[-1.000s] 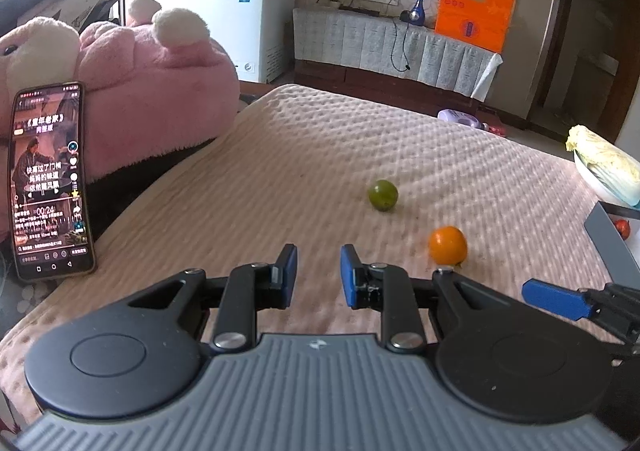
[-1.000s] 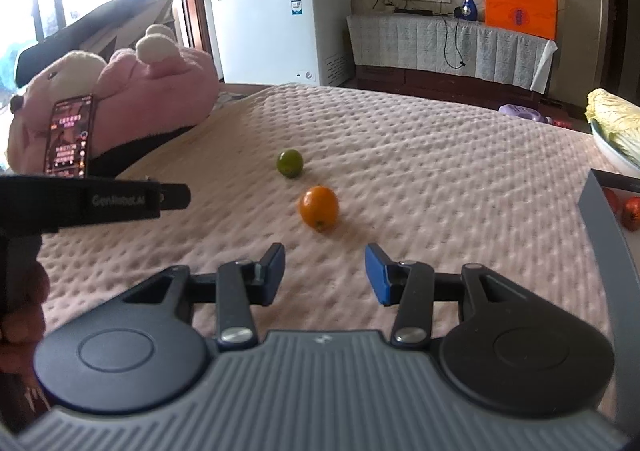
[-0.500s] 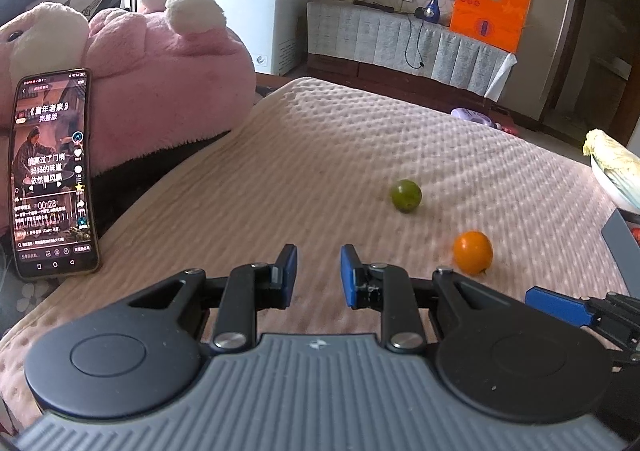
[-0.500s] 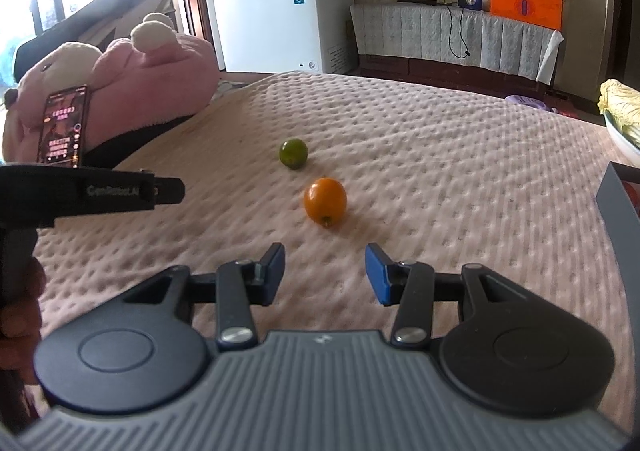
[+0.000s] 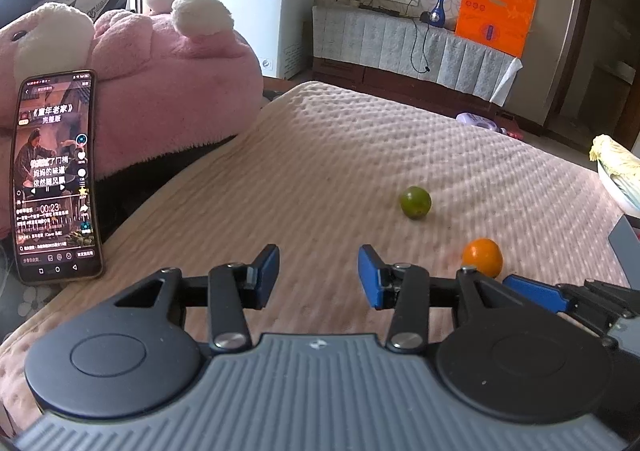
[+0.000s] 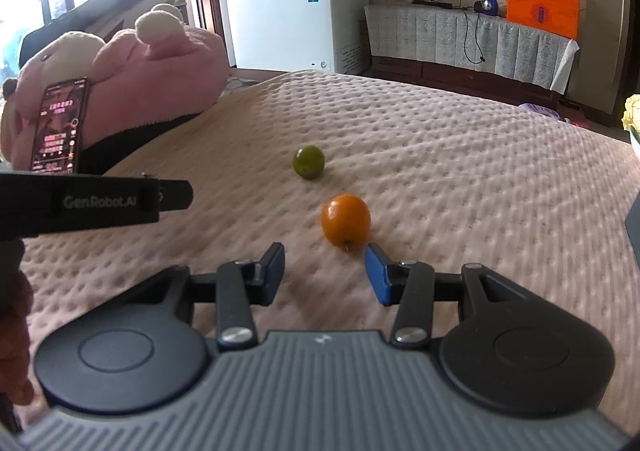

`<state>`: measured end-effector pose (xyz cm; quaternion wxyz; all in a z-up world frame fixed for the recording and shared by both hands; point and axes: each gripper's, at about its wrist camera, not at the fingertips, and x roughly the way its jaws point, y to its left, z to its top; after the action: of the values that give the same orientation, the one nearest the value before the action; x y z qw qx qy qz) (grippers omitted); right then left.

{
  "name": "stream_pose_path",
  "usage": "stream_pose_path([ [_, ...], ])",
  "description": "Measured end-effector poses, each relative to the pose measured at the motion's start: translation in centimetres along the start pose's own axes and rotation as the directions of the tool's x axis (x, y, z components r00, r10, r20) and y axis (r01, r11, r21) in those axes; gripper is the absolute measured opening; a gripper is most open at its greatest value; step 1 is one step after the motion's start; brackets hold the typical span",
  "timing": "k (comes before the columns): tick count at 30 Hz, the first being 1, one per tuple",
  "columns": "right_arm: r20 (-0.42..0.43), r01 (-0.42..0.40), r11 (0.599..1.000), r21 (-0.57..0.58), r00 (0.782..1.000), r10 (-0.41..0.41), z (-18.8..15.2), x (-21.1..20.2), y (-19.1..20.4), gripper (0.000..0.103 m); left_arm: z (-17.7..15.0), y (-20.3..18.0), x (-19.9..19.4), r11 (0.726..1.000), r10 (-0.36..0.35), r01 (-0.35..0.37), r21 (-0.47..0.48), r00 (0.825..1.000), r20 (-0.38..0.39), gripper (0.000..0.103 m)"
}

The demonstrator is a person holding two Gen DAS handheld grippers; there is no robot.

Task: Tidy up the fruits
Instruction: 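Grasp the tangerine with the right gripper while the left gripper grasps the green lime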

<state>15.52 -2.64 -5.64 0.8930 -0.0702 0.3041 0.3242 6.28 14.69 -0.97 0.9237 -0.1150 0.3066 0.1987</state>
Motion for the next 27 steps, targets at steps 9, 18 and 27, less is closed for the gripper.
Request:
stream_pose_path([
  [9,0.013,0.018,1.0,0.013,1.0,-0.019,0.8,1.7,-0.4,0.047,-0.1,0.1,0.6,1.0,0.011,-0.011,0.014,1.0,-0.003,0.05],
  [18,0.014,0.013,1.0,0.028,1.0,-0.014,1.2,2.5,-0.5,0.048,-0.1,0.2,0.9,1.0,0.014,-0.014,0.018,1.0,-0.005,0.05],
  [27,0.018,0.012,0.999,0.038,1.0,-0.013,1.0,2.1,-0.8,0.035,-0.1,1.0,1.3,1.0,0.018,-0.018,0.012,1.0,-0.001,0.05],
])
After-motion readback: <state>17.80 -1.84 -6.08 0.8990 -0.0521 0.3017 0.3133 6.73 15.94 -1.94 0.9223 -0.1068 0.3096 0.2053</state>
